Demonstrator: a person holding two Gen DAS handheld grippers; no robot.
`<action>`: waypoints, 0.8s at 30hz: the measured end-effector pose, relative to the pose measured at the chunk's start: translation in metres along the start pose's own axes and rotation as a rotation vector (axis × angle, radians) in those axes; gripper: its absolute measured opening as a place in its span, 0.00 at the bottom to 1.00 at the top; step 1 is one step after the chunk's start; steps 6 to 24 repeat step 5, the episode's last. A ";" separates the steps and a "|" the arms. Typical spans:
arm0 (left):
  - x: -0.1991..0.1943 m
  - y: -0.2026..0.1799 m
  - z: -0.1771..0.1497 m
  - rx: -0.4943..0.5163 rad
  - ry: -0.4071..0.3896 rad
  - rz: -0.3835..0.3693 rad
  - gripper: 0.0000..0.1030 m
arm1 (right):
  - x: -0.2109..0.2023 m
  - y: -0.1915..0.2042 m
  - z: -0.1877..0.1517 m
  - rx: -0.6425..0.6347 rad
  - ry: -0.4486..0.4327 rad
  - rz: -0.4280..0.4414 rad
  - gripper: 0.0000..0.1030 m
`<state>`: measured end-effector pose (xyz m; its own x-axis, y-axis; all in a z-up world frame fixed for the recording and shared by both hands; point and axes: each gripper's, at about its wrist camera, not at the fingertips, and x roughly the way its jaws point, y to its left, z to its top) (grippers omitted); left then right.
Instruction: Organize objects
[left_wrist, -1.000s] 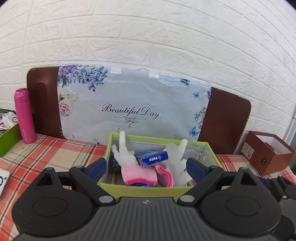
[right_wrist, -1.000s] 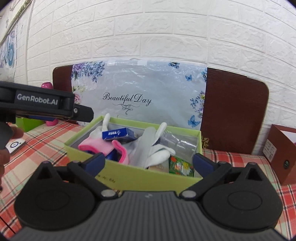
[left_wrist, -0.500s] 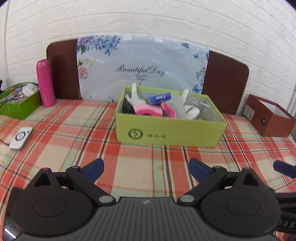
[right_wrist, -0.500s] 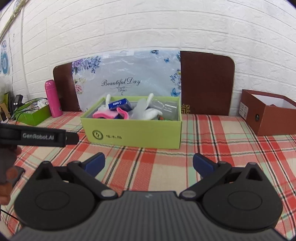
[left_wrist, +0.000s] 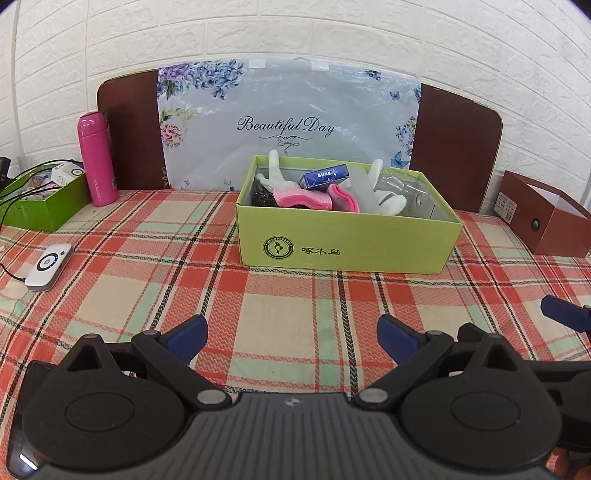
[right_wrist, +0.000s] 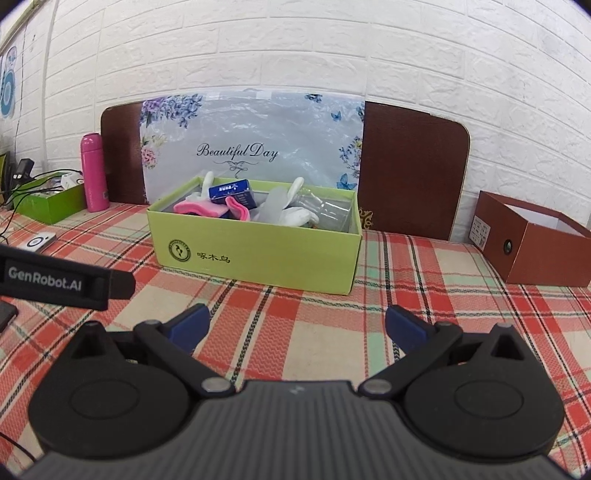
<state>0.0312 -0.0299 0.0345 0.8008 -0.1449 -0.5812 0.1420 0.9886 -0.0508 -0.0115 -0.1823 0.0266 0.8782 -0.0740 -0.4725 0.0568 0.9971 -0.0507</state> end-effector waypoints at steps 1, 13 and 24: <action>0.000 0.000 -0.001 -0.001 0.000 -0.003 0.98 | 0.001 0.000 0.000 0.004 0.002 -0.002 1.00; 0.001 -0.001 -0.002 0.006 0.000 0.006 0.98 | 0.005 0.000 -0.001 0.014 0.011 -0.003 1.00; 0.001 -0.001 -0.002 0.006 0.000 0.006 0.98 | 0.005 0.000 -0.001 0.014 0.011 -0.003 1.00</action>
